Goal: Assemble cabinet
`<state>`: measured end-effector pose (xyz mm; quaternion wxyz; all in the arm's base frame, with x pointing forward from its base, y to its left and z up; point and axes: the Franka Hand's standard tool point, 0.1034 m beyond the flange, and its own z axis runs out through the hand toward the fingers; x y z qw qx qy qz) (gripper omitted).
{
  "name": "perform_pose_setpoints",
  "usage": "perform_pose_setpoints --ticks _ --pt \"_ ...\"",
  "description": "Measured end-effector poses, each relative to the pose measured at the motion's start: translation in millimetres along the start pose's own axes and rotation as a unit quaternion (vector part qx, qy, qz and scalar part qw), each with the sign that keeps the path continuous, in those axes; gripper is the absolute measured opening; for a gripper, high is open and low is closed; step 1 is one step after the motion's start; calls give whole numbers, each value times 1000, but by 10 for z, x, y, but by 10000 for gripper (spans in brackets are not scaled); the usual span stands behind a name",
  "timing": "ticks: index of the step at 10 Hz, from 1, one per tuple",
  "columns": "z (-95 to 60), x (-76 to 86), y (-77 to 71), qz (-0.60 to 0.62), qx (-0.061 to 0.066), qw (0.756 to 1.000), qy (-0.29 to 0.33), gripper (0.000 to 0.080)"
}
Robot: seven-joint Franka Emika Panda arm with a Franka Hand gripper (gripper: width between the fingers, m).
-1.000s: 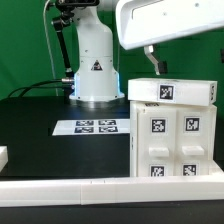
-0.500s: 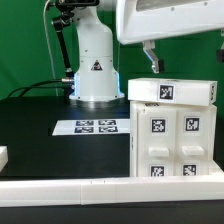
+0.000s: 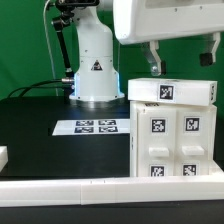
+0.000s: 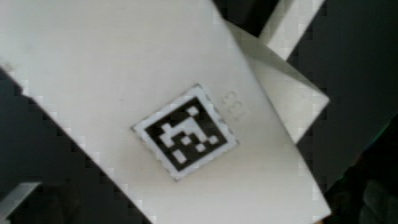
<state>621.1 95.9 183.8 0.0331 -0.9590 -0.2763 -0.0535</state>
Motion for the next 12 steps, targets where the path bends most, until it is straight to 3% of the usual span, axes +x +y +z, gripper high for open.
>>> perform_pose_setpoints --ticks 8,12 --pt "133 -96 61 -212 -14 977 -24 796" --pt "259 -175 125 -198 -12 980 -35 796"
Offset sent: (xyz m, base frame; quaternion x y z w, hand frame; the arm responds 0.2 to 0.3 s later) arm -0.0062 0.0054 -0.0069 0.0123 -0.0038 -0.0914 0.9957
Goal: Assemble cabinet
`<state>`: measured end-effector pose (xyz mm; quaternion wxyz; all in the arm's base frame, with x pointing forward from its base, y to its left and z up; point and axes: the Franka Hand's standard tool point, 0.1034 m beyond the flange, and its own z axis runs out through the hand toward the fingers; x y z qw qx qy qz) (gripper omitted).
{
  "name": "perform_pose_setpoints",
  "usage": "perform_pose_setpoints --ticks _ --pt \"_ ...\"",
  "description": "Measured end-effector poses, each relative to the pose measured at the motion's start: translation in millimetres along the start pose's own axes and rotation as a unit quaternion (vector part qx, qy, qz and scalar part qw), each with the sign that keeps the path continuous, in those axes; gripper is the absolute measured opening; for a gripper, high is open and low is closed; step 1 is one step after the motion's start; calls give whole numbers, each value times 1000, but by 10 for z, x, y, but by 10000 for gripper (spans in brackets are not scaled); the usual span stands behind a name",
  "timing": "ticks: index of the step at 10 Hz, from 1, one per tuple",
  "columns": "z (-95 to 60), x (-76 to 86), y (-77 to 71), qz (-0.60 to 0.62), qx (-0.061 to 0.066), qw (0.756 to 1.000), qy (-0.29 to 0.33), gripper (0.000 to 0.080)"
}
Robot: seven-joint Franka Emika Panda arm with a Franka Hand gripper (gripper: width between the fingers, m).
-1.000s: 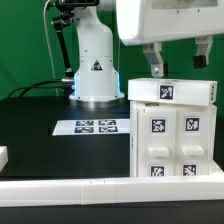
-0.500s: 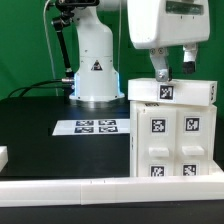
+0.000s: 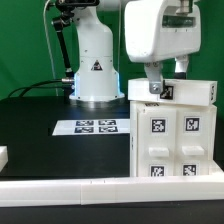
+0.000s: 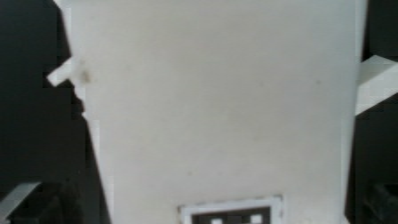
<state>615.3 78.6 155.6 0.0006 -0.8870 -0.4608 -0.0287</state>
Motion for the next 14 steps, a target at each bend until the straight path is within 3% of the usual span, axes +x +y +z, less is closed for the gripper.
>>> perform_pose_setpoints --ticks 2,3,4,5,9,13,14 --pt "10 -20 16 11 0 1000 -1 796" --pt "-6 -12 26 23 0 1000 -1 664" --pt "-11 -17 35 38 -1 999 -1 664" --pt "-12 -18 36 48 -1 999 -1 557" --pt "-11 -16 34 187 -1 982 0 559" --pt "-5 19 -57 389 -6 921 11 560" --pt "-9 41 -68 454 -8 891 15 560"
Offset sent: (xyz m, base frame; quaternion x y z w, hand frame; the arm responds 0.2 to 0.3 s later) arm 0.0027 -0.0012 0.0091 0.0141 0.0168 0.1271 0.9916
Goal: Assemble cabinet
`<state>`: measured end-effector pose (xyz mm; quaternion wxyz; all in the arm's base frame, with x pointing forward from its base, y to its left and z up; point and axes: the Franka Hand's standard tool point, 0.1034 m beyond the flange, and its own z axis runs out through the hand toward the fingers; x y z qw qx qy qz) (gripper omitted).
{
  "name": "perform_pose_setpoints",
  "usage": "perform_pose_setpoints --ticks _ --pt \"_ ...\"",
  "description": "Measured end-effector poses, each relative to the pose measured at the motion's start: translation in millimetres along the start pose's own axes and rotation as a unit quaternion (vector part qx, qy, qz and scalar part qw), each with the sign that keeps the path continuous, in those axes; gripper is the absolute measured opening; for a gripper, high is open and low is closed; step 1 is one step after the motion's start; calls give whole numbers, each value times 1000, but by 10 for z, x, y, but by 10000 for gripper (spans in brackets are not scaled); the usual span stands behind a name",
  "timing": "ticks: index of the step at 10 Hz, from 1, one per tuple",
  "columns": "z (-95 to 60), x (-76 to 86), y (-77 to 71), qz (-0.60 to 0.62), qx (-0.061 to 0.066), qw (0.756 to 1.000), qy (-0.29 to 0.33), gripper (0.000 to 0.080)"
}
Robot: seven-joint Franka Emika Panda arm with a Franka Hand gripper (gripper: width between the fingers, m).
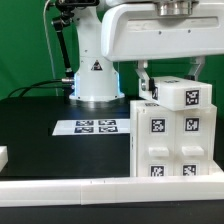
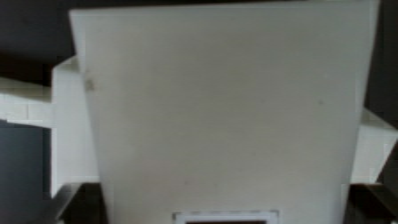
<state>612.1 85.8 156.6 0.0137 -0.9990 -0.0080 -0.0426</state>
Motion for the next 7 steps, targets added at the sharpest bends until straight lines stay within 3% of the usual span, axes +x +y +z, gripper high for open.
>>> perform_pose_setpoints --ticks 3,7 --pt "5 3 -14 148 1 989 9 560" --pt "14 17 -12 302 4 953 16 560"
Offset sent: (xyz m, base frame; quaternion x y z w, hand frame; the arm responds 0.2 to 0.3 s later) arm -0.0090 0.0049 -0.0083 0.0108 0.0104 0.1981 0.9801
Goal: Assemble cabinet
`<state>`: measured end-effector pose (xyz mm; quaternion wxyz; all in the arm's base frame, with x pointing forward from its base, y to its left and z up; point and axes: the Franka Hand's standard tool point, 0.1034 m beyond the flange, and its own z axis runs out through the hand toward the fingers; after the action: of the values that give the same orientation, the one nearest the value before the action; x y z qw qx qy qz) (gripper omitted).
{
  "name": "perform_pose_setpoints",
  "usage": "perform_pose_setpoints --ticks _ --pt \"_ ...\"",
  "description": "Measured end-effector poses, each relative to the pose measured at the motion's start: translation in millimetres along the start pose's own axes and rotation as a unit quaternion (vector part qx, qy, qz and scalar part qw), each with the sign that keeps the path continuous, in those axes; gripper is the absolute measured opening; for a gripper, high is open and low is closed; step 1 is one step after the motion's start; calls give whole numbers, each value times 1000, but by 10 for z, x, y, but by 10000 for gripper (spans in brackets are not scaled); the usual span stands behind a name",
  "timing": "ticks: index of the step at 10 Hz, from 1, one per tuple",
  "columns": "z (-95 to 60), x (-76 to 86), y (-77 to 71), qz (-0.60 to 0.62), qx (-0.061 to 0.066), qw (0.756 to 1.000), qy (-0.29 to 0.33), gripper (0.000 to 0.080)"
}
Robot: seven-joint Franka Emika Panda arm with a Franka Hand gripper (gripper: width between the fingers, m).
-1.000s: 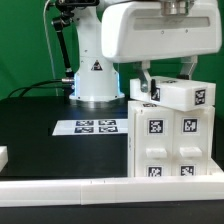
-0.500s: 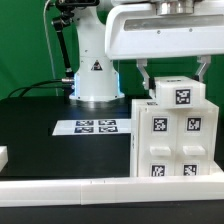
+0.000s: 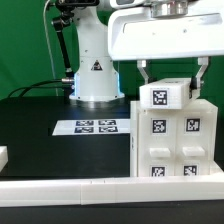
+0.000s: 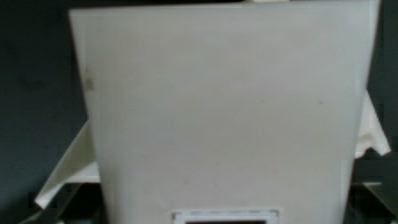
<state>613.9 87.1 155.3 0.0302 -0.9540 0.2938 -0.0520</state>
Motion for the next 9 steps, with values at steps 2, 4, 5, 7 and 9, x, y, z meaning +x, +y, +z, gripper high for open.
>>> perform_pose_setpoints --ticks 2,4,5,7,9 --pt "0 -3 -3 50 0 999 0 560" --pt "1 -5 -7 109 1 994 -1 560" --pt "2 -7 -10 133 2 991 -2 560" --pt "3 -8 -13 207 3 978 -3 560" --pt "6 -14 -21 312 8 950 -3 560"
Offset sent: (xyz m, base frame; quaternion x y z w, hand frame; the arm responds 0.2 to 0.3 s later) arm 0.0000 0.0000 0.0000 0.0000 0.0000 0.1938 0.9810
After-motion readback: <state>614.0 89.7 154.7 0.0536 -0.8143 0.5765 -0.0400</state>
